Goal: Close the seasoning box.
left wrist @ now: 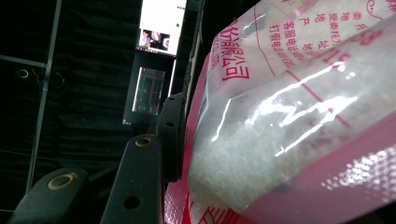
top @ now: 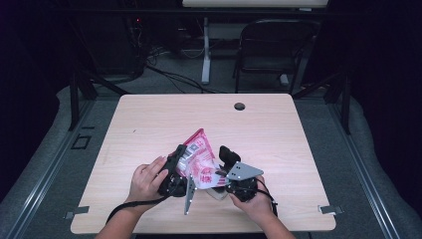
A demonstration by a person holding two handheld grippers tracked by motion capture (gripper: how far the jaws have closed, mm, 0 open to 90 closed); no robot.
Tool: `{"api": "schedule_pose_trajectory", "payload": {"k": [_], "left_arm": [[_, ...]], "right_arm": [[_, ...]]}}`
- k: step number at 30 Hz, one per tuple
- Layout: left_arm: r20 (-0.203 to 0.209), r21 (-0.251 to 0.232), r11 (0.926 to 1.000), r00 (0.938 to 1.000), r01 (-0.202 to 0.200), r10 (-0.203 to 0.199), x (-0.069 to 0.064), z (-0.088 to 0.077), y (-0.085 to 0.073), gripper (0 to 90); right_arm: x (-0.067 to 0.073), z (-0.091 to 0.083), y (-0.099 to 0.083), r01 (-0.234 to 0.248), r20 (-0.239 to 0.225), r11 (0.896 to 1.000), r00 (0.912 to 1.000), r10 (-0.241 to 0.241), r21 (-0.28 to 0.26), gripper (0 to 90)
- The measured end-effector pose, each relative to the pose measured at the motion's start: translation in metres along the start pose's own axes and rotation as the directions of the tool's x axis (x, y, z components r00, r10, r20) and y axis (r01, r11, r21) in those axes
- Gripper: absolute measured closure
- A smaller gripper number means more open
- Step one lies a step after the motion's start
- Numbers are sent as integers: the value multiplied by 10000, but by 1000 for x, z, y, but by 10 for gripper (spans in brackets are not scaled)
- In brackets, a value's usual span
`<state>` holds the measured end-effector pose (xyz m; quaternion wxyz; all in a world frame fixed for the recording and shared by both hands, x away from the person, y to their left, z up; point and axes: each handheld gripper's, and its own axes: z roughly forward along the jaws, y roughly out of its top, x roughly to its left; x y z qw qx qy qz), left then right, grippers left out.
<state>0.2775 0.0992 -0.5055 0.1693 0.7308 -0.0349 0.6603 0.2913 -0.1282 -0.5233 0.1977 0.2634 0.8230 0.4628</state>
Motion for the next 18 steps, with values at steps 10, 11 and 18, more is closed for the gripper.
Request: {"api": "schedule_pose_trajectory", "payload": {"k": [10,11,18], "left_arm": [[-2,25,10000,10000,-18,18,0,0,0,644],[-2,27,10000,10000,-23,23,0,0,0,643],[-22,35,10000,10000,-90,90,1,0,0,640]], "right_arm": [[0,1,0,-36,-5,10000,10000,36,-12,879],[0,1,0,-37,-7,10000,10000,37,-10,879],[0,1,0,-34,7,10000,10000,34,-14,878]]}}
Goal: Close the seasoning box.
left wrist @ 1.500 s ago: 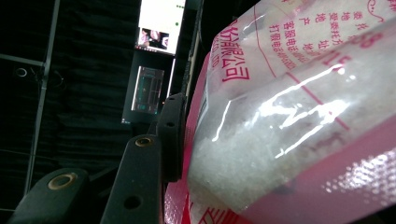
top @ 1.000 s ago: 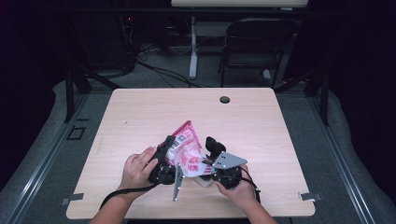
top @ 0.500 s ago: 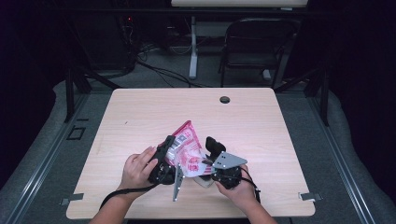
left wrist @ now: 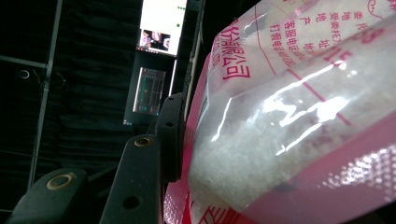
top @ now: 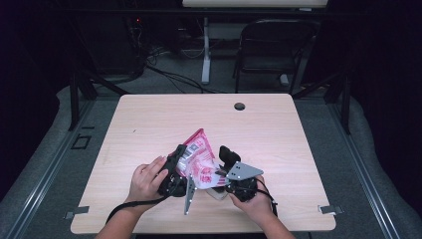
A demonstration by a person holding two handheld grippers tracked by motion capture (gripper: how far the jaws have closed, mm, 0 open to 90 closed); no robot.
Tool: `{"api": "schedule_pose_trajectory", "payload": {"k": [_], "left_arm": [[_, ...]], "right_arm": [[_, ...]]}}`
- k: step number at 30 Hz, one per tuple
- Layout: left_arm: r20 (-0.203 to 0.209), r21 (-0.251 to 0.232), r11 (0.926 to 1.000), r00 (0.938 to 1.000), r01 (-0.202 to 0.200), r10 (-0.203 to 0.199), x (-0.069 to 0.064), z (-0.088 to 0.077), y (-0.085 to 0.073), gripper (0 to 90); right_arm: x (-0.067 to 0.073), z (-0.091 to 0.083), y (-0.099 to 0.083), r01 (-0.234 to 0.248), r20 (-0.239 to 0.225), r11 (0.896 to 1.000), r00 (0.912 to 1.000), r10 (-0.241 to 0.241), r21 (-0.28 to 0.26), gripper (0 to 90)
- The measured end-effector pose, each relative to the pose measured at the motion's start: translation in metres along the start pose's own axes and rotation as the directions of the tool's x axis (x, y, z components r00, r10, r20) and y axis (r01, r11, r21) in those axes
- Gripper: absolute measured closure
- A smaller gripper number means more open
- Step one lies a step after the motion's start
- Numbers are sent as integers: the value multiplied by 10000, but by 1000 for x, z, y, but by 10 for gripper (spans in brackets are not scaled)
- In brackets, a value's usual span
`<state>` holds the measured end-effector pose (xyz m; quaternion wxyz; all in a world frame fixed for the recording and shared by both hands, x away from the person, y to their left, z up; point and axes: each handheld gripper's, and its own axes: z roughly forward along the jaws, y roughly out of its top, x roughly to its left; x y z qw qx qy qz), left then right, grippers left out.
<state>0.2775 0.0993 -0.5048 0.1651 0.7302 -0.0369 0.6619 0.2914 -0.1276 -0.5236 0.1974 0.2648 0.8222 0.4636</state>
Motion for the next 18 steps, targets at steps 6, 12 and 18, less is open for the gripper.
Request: {"api": "schedule_pose_trajectory", "payload": {"k": [6,12,18], "left_arm": [[-5,34,10000,10000,-50,50,1,0,0,640],[30,23,10000,10000,-14,14,1,0,-1,648],[-12,-9,10000,10000,-75,75,1,1,-1,652]], "right_arm": [[1,-1,1,21,25,10000,10000,-21,-34,877],[2,-3,2,46,31,9999,10000,-46,-97,876],[3,-4,2,34,37,9999,10000,-34,-163,873]]}}
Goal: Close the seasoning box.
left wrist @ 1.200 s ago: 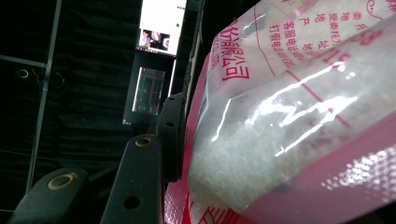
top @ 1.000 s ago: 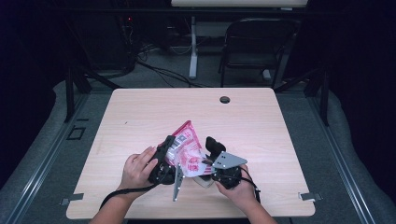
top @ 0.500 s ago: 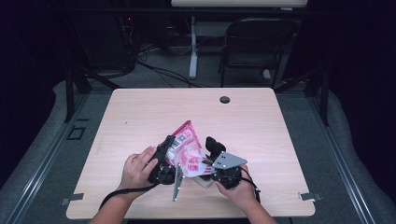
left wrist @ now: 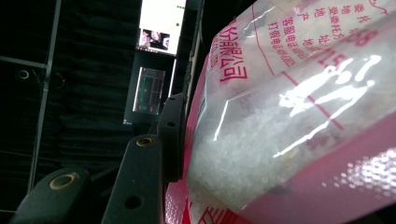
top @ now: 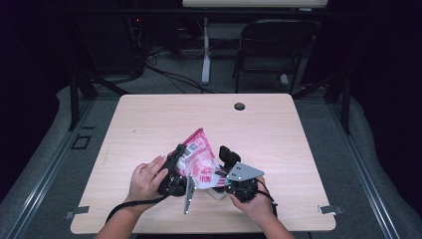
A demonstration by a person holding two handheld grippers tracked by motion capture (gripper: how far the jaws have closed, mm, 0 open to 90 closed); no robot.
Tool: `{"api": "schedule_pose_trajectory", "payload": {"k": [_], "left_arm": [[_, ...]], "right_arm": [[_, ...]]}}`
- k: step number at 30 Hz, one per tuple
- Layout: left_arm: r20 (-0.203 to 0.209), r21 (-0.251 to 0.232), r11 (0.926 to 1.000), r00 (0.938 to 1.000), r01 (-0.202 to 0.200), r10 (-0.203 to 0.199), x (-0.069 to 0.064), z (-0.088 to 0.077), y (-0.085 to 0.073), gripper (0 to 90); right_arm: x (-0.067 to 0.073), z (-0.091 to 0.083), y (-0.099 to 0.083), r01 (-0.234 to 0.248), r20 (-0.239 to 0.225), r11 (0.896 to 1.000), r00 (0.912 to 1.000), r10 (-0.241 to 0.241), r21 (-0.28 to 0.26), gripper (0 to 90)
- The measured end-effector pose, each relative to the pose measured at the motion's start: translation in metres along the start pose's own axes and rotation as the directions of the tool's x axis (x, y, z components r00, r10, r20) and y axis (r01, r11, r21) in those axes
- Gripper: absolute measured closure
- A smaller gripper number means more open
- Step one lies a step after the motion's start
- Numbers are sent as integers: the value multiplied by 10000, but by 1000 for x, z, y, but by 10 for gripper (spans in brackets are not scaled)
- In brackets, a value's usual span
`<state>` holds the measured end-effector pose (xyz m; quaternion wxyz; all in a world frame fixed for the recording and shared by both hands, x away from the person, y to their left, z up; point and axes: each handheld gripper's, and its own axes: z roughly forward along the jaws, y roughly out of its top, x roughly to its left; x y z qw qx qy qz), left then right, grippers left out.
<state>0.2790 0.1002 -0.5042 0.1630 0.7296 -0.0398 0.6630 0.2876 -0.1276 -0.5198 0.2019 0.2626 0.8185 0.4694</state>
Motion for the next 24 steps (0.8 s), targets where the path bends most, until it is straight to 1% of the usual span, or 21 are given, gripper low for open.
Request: {"api": "schedule_pose_trajectory", "payload": {"k": [2,4,7,9,11,12,14,15,22,24], "left_arm": [[-30,-54,10000,10000,-16,16,-1,1,0,654],[31,2,10000,10000,-20,20,-1,1,0,655],[35,-54,10000,10000,46,-46,-1,2,0,654],[-17,-50,10000,10000,-55,54,0,1,0,652],[-2,-8,10000,10000,-53,53,0,1,1,648],[-50,-84,9999,10000,-75,75,0,1,1,648],[-1,-17,9999,9999,-136,136,0,1,1,647],[51,-2,10000,9999,-89,89,-1,1,1,646],[99,-77,9998,9998,-175,175,0,3,2,646],[149,-126,9998,9998,-136,138,0,4,1,646]], "right_arm": [[0,0,0,-3,11,10000,10000,3,-1,873],[0,-1,0,-29,31,10000,10000,29,-18,873],[0,-1,0,-5,40,10000,10000,5,6,873],[0,-1,0,-38,21,10000,10000,38,-27,873],[0,-1,0,-40,22,10000,10000,40,-19,873],[0,-1,0,-51,35,10000,10000,51,-19,873],[0,-2,-1,-53,68,10000,10000,53,-5,873],[0,-1,-1,-72,77,10000,9999,72,-6,874],[-1,-2,-2,-145,90,9999,9999,145,9,874],[-1,-2,-2,-192,81,9998,9998,192,-9,874]]}}
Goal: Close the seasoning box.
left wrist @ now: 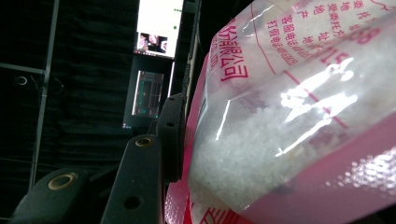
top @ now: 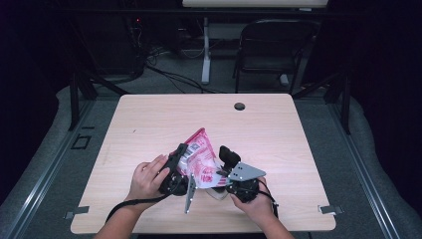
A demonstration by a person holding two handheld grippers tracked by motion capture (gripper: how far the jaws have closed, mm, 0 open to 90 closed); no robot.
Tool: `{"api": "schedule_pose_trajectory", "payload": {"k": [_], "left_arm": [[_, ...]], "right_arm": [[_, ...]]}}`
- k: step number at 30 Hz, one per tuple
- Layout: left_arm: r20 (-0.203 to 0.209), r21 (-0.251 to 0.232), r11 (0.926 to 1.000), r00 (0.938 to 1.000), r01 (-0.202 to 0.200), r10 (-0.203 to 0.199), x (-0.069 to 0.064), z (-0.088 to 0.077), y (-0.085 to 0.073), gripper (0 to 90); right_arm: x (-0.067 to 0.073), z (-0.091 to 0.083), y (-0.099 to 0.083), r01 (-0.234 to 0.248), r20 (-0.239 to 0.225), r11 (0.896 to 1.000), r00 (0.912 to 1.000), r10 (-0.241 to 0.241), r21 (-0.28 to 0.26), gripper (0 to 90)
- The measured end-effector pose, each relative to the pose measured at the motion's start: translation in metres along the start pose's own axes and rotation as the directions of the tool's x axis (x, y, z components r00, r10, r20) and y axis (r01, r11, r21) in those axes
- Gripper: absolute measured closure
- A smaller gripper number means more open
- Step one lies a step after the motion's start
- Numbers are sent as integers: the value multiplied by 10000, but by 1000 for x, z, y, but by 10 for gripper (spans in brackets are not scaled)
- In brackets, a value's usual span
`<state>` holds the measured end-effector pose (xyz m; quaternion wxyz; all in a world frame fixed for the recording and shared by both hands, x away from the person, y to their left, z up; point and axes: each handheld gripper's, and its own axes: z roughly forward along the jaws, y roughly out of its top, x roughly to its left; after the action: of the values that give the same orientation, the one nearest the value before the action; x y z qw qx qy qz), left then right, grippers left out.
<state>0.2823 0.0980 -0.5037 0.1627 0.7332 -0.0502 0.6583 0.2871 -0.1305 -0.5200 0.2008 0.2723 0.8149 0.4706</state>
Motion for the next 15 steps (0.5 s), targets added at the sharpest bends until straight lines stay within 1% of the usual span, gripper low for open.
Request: {"api": "schedule_pose_trajectory", "payload": {"k": [1,2,3,5,9,10,11,13,15], "left_arm": [[-12,-9,10000,10000,-89,89,1,0,0,645],[47,34,10000,10000,-30,29,1,0,0,645],[6,14,10000,10000,-93,93,2,0,0,645],[96,94,9999,9999,-93,92,2,0,1,644],[115,77,9999,9999,-73,72,3,0,1,644],[32,7,9999,9999,-127,127,3,0,1,645],[89,71,9999,9998,-158,157,4,-1,1,645],[93,60,9999,9999,-121,120,4,-1,1,644],[111,78,9998,9998,-169,168,5,-2,2,644]], "right_arm": [[0,0,0,20,0,10000,10000,-20,15,874],[0,1,0,-2,-6,10000,10000,2,-24,874],[0,1,1,2,5,10000,10000,-2,-12,874],[0,1,1,-34,-24,10000,10000,34,-36,874],[-1,2,1,-63,-25,10000,10000,63,-32,874],[0,2,1,-79,-26,10000,10000,79,-33,874],[0,2,1,-80,-29,10000,10000,80,-39,874],[0,2,1,-80,-36,10000,10000,80,-53,874],[0,2,1,-76,-34,10000,10000,76,-50,874]]}}
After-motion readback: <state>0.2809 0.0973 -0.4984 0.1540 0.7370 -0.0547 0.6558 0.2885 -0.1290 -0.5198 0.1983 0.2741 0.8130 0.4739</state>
